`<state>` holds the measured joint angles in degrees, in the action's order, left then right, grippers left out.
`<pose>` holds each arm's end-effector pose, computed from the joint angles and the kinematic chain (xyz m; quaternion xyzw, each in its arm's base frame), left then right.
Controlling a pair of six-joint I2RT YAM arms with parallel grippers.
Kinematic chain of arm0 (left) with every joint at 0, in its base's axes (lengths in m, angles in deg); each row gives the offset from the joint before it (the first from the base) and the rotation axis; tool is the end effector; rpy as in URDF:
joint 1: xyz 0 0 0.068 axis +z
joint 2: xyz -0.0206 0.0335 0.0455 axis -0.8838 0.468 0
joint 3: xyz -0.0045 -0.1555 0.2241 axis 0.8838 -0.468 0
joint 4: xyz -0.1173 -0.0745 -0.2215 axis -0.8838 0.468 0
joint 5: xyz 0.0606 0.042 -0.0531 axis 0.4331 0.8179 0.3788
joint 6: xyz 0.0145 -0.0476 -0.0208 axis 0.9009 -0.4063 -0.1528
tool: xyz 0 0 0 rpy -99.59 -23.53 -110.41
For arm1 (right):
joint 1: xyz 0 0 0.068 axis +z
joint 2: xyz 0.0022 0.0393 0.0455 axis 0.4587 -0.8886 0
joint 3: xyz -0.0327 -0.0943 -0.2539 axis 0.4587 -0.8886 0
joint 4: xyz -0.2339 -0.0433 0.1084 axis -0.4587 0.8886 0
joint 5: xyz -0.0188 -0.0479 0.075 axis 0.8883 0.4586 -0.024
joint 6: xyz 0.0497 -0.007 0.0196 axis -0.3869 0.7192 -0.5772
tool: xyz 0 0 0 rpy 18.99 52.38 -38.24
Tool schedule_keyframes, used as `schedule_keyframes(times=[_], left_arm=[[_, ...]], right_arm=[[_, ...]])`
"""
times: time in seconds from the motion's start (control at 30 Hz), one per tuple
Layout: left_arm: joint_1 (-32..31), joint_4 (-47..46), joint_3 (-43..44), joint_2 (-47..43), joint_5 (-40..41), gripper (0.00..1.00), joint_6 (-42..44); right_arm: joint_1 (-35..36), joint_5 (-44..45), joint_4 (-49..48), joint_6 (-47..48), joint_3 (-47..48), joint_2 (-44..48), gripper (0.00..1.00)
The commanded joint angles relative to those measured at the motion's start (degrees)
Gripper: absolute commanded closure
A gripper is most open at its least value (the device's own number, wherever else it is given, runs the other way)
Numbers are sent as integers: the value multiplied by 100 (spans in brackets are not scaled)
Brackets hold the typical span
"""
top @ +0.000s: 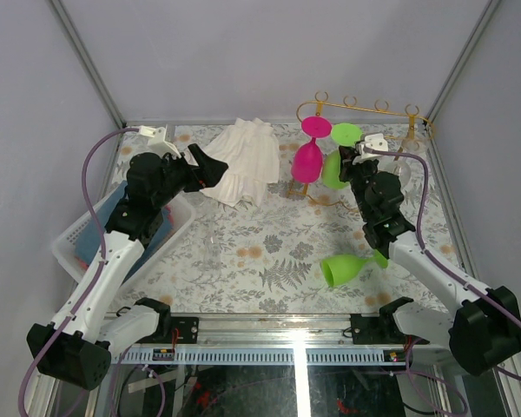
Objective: Place the wine glass upside down on the wine glass rack
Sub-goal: Turn the wine glass upside down at the wine rack.
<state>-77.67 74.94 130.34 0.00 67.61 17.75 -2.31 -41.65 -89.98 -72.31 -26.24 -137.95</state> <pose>0.2228 -0.0703 0.3657 -0.0180 0.7770 -0.3154 0.5444 0.2368 0.1015 0.3353 -0.0541 0.6130 0.0885 0.7832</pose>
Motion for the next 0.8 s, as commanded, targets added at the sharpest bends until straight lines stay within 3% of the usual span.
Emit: schedule_keyframes(times=[0.0, 0.3, 0.4, 0.67, 0.77], left_arm=[[59, -273, -59, -67, -66, 14, 67], [72, -259, -55, -65, -32, 14, 76], [90, -251, -55, -59, -15, 14, 76], [112, -234, -51, -46, 3, 14, 85], [124, -233, -52, -40, 9, 14, 83]], right_arm=[[-26, 227, 25, -120, 355, -78, 100], [-27, 380, 272, -253, 242, -151, 93], [-27, 473, 336, -296, 201, -126, 76], [-22, 193, 938, -257, 230, 298, 47], [-30, -1, 1211, -276, 180, 581, 41]])
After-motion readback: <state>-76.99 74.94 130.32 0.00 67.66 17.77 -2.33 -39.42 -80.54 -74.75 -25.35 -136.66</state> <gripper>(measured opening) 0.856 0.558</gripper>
